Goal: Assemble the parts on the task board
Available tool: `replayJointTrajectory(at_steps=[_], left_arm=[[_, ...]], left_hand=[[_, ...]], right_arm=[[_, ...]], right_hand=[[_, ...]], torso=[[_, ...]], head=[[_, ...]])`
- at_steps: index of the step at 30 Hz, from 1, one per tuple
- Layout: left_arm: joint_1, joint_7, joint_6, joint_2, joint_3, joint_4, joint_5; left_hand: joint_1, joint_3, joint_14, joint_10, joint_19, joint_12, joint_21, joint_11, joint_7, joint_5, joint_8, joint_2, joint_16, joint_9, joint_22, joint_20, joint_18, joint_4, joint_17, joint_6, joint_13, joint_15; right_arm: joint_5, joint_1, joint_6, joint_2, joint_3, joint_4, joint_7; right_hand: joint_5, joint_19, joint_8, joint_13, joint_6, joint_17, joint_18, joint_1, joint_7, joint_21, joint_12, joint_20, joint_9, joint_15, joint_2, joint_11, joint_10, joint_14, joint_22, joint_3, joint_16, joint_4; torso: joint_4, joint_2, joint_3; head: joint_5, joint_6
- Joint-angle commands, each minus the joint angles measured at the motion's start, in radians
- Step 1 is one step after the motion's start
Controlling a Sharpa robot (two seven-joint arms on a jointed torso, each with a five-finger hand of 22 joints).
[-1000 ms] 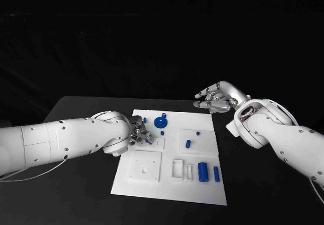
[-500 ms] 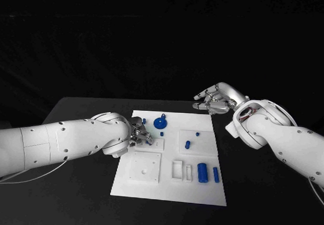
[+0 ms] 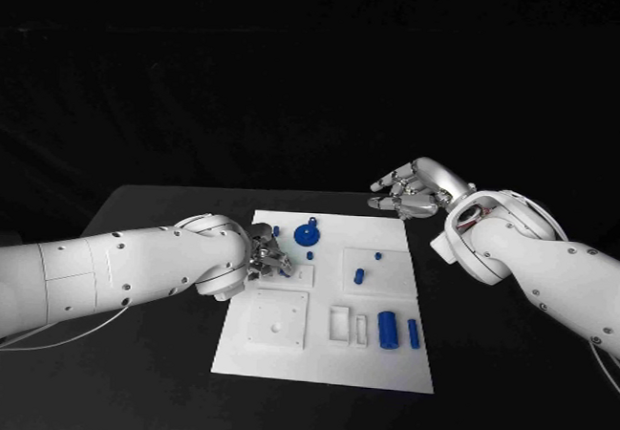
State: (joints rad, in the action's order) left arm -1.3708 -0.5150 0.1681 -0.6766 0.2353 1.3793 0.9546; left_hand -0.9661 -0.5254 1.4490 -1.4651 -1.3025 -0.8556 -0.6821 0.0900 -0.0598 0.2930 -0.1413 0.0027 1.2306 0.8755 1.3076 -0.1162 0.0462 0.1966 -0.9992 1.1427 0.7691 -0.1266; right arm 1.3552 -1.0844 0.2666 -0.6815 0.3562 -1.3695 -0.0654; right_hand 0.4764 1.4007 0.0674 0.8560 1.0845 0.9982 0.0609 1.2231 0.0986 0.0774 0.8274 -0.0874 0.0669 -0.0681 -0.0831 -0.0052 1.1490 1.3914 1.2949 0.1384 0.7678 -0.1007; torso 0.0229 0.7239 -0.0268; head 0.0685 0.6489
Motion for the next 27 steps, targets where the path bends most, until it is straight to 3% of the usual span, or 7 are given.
replayJointTrajectory(at_steps=[1,27], left_arm=[[0.005,-0.002,-0.039,0.002,0.003,0.000,-0.008],[0.005,-0.023,-0.094,0.004,0.003,-0.005,0.009]], left_hand=[[-0.018,0.000,-0.001,-0.045,0.006,0.003,0.004,0.006,0.111,0.000,-0.003,0.013,-0.003,0.326,0.031,0.002,0.017,-0.002,-0.001,0.151,0.001,0.003],[-0.008,0.004,-0.001,-0.045,0.005,0.002,0.001,0.007,0.115,-0.001,-0.010,0.022,-0.001,0.323,0.032,0.005,0.019,-0.005,-0.003,0.165,0.004,0.003]], right_arm=[[0.009,0.000,-0.014,0.001,0.000,0.000,0.001],[0.009,0.000,-0.014,0.002,0.000,0.002,0.002]], right_hand=[[0.000,0.000,-0.005,-0.001,-0.006,-0.001,0.003,-0.005,0.000,-0.005,-0.001,0.005,-0.001,0.003,-0.005,0.000,-0.005,-0.006,0.001,0.003,-0.001,-0.003],[0.018,0.001,-0.005,-0.002,-0.006,-0.002,0.004,-0.007,0.001,-0.005,-0.001,0.005,-0.001,0.002,-0.006,0.000,-0.006,-0.006,0.001,0.007,0.000,-0.007]], torso=[[0.0003,0.000,-0.0004],[-0.0006,0.000,-0.0006]], head=[[0.000,0.001],[-0.003,0.005]])
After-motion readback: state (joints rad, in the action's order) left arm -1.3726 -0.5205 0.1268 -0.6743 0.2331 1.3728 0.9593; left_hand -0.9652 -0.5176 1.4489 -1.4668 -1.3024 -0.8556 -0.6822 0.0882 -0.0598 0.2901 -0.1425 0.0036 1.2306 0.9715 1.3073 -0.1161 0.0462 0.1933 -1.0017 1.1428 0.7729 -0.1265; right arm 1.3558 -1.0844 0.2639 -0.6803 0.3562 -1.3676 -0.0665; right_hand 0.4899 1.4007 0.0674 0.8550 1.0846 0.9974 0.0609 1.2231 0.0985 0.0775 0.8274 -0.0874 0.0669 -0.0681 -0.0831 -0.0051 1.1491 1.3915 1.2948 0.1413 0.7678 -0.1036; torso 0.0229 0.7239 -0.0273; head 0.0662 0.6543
